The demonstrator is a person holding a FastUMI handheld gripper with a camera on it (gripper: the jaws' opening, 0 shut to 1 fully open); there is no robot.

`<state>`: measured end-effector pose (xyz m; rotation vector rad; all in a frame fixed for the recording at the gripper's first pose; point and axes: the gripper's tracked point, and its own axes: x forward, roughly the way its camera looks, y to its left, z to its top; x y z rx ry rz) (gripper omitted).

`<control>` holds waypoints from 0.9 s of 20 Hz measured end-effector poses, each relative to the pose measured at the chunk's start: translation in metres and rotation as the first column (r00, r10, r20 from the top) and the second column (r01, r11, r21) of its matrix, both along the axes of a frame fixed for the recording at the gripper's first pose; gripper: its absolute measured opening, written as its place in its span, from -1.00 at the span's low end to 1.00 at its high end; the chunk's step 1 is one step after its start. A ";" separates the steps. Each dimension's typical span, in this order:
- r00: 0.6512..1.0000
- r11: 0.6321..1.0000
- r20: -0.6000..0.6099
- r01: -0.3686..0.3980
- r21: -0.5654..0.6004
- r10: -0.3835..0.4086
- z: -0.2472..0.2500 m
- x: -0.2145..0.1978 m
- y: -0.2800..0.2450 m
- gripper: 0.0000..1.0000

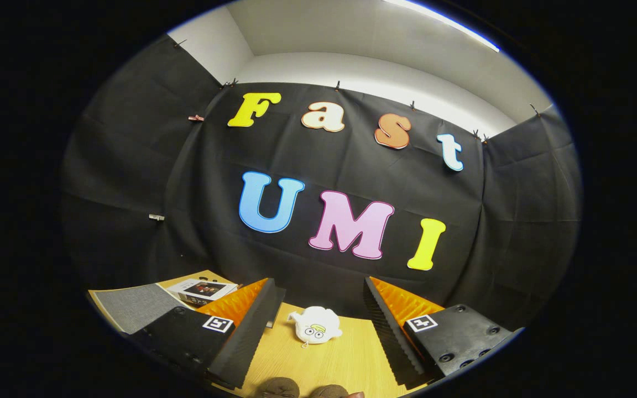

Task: Open the storage box then place both shoes into the box .Put the left shoe in first, then the right shoe, with the right side of both shoes facing outward in a uniform manner.

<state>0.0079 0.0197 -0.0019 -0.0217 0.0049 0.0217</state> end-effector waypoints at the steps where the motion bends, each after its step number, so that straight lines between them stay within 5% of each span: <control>1: 1.000 1.000 0.000 -0.005 0.001 0.005 0.000 0.000 0.002 0.94; 8: 0.996 0.998 -0.057 -0.064 0.030 0.065 -0.014 0.002 0.019 0.94; 12: 0.973 0.979 -0.135 -0.176 0.099 0.188 -0.034 0.002 0.046 0.95; 15: 0.928 0.936 -0.192 -0.276 0.220 0.319 -0.052 -0.003 0.072 0.94; 18: 0.849 0.853 -0.250 -0.355 0.383 0.466 -0.073 -0.010 0.098 0.94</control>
